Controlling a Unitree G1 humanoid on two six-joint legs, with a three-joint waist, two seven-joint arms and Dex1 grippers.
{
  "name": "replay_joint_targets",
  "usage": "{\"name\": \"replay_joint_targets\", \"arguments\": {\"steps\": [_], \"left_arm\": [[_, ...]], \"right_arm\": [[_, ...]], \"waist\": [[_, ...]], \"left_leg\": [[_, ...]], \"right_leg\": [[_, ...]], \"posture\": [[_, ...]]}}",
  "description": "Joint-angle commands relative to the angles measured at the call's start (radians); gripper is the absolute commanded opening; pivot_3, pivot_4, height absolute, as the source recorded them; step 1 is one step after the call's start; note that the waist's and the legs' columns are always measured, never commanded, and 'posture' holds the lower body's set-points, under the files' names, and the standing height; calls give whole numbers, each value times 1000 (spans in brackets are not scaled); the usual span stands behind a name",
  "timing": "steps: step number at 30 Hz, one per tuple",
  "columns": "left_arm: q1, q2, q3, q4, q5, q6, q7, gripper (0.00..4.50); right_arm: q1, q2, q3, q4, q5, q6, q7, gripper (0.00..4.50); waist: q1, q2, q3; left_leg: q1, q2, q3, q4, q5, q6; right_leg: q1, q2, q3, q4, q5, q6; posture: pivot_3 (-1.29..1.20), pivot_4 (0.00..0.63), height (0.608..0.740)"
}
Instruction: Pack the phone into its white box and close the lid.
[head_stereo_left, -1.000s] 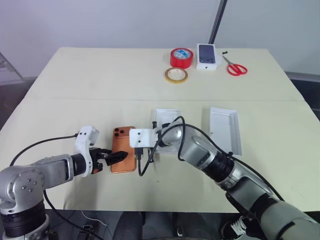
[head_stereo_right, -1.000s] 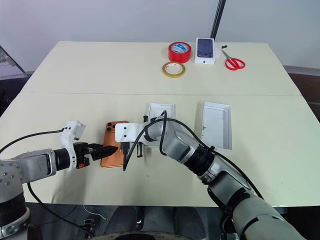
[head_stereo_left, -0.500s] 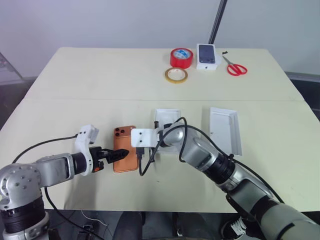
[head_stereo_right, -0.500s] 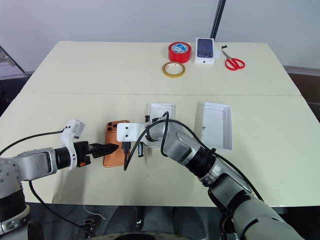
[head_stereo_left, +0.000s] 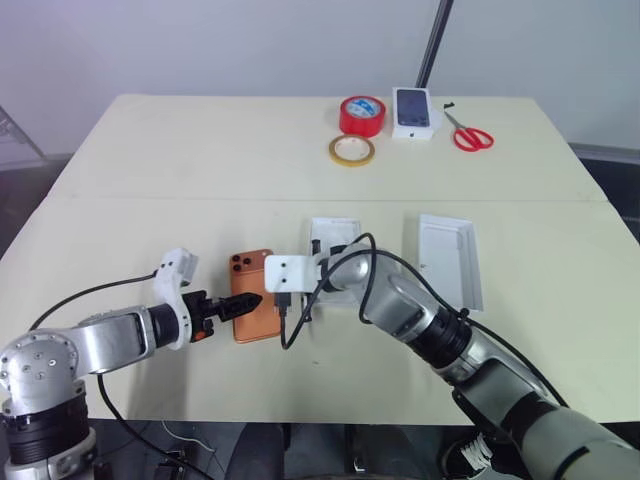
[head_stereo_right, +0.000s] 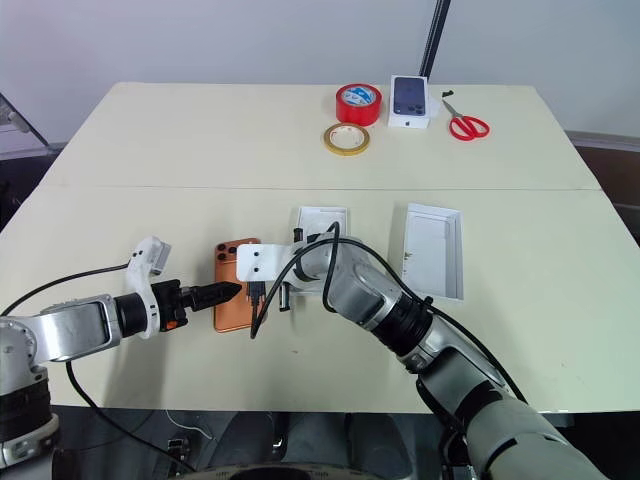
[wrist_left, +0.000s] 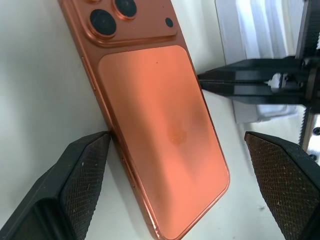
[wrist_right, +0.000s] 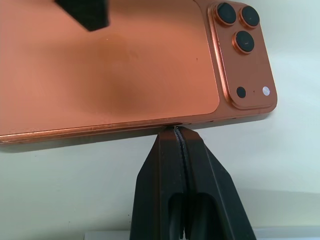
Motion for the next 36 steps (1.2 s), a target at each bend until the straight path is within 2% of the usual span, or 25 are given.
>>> {"name": "replay_joint_targets", "arguments": {"steps": [1, 4, 10, 16, 24, 28, 32, 36], "left_arm": [[-8, 5, -117, -13, -224, -133, 62, 4500], [-3, 26, -187, -18, -352, -248, 150, 4500], [28, 113, -275, -58, -381, -345, 175, 4500], [41, 183, -272, -34, -371, -411, 173, 4500], [107, 197, -241, 4, -381, -483, 163, 4500], [135, 193, -222, 13, -381, -505, 157, 3258], [150, 194, -195, 36, -381, -508, 147, 1125], [158, 182, -183, 49, -381, -501, 138, 1125]], "right_arm": [[14, 42, 40, -36, 19, -21, 20, 36], [17, 43, 38, -36, 17, -21, 21, 36], [22, 49, 34, -36, 10, -19, 23, 36], [22, 52, 31, -33, 8, -18, 23, 36], [21, 55, 29, -30, 5, -19, 20, 36], [20, 55, 29, -28, 4, -20, 19, 0], [19, 55, 28, -24, 4, -23, 18, 0], [18, 56, 28, -21, 4, -27, 17, 0]], "waist": [[1, 0, 0], [1, 0, 0], [-6, -1, 1], [-8, -1, 1], [-9, -1, 1], [-9, -1, 1], [-8, -1, 1], [-9, -1, 1]], "left_leg": [[0, 0, 0, 0, 0, 0], [0, 0, 0, 0, 0, 0], [-1, 1, 0, -2, 1, -1], [-1, 1, 0, -2, 1, -1], [-1, 2, 1, -2, 1, -1], [-1, 2, 1, -3, 1, -1], [-1, 2, 1, -3, 1, -1], [-1, 2, 1, -3, 1, -2]], "right_leg": [[0, 0, 0, 0, 0, 0], [0, 0, 0, 0, 0, 0], [-1, 1, 1, -1, 0, 0], [-1, 2, 1, -1, 0, 0], [-2, 3, 1, -1, 0, 0], [-2, 3, 1, -1, 0, -1], [-2, 3, 1, -1, 0, -1], [-3, 3, 1, -1, 0, -1]], "posture": [[0, 150, 740], [0, 150, 740], [0, 150, 740], [0, 150, 740], [0, 150, 740], [0, 150, 740], [0, 150, 740], [0, 150, 740]]}}
